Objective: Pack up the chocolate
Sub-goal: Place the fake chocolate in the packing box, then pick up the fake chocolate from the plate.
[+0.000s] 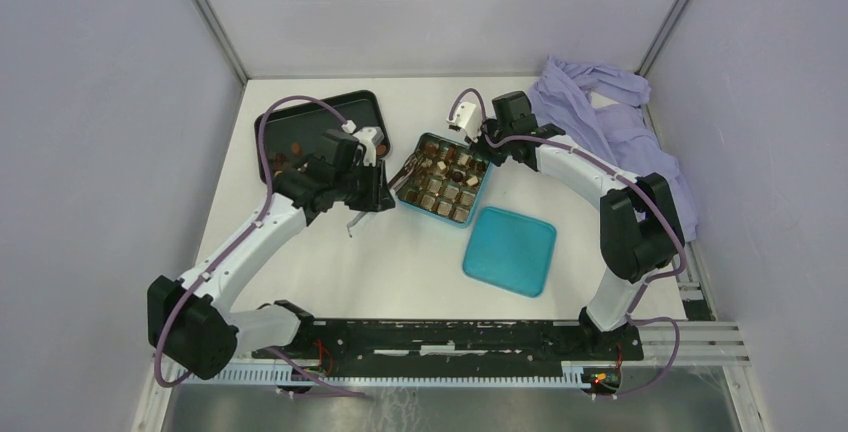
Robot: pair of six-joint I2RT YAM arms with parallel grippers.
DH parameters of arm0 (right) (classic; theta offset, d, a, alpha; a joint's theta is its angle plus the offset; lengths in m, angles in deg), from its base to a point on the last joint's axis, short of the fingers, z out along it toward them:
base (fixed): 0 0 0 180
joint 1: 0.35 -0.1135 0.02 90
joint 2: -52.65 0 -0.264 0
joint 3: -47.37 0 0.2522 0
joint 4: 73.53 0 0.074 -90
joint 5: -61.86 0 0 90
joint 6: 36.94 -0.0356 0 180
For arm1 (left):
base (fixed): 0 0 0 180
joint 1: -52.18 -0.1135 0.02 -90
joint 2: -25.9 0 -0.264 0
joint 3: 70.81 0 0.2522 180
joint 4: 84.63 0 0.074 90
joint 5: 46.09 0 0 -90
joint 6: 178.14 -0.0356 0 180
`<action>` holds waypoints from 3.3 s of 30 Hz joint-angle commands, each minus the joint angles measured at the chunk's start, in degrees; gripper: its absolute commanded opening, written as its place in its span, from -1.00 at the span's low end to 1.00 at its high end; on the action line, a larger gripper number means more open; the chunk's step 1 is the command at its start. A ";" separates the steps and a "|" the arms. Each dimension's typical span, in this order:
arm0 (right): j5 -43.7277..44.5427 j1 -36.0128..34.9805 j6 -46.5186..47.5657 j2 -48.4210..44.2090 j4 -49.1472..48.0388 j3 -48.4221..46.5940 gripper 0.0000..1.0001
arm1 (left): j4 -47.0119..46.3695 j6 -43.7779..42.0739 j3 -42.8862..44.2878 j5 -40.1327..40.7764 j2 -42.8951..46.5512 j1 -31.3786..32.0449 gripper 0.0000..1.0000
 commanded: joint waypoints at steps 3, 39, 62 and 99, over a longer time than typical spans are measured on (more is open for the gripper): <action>-0.98 -0.17 -1.13 -2.39 -3.90 -0.60 -0.95 | -4.29 2.04 0.58 1.71 -1.30 0.23 -0.86; -2.28 0.57 -2.35 -0.28 -3.59 -0.25 -0.85 | -2.59 2.14 4.22 4.70 -1.79 1.32 -0.21; -8.55 4.07 -2.71 8.36 -0.02 -6.15 -0.23 | -2.83 3.70 6.24 13.83 1.19 1.32 -0.19; -36.06 14.05 -0.84 -27.76 -6.94 26.89 0.78 | -3.40 1.02 6.36 23.24 2.16 0.91 -0.17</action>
